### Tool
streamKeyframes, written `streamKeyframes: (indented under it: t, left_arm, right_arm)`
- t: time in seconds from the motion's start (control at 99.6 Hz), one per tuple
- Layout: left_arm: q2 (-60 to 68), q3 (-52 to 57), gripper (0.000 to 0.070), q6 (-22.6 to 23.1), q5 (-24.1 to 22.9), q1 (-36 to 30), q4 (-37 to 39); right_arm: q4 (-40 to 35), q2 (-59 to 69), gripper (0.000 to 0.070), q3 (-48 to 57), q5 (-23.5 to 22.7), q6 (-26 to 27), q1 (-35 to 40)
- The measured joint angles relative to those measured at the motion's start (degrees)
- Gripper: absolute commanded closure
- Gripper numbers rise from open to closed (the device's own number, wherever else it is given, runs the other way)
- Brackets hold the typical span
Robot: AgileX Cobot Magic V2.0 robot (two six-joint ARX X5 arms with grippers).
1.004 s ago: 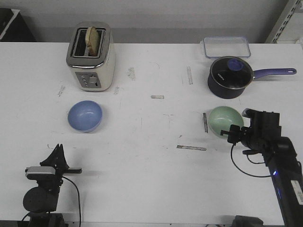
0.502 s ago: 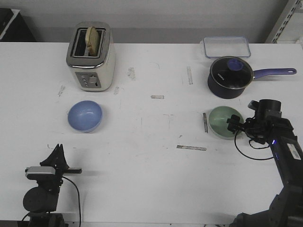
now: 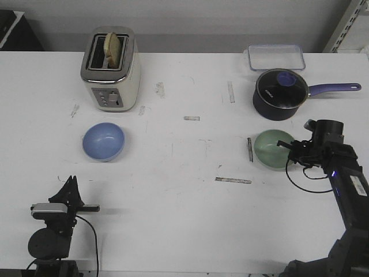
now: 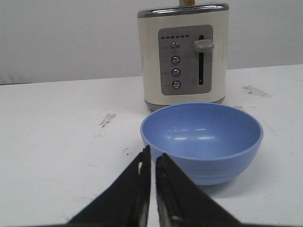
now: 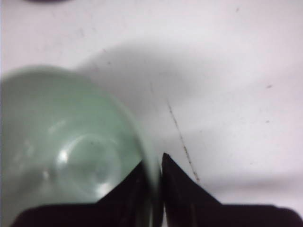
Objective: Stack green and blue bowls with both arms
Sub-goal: 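Reach the right gripper to the pale green bowl rim and grasp it, then slide the green bowl with the right gripper toward the table center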
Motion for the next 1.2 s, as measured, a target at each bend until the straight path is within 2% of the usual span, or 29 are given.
streamKeyframes:
  t: [0.221, 0.542, 0.723, 0.823, 1.205]
  left_arm:
    - [0.00, -0.02, 0.0699, 0.00, 0.00, 0.00, 0.00]
    - [0.00, -0.02, 0.0699, 0.02, 0.00, 0.00, 0.00]
    - [0.00, -0.02, 0.0699, 0.00, 0.00, 0.00, 0.00]
    - [0.00, -0.02, 0.0699, 0.02, 0.00, 0.00, 0.00]
    - [0.00, -0.02, 0.0699, 0.02, 0.00, 0.00, 0.00]
  right_arm:
    - [0.68, -6.40, 0.0700, 0.00, -4.17, 4.22, 5.05]
    - [8.39, -5.86, 0.0700, 0.00, -5.18, 11.56, 23.56]
    - [9.27, -1.57, 0.0700, 0.00, -0.37, 14.03, 33.46]
    - [9.66, 0.59, 0.0700, 0.00, 0.50, 14.99, 36.89]
    - [13.90, 4.66, 0.0684, 0.00, 2.73, 15.63, 41.00]
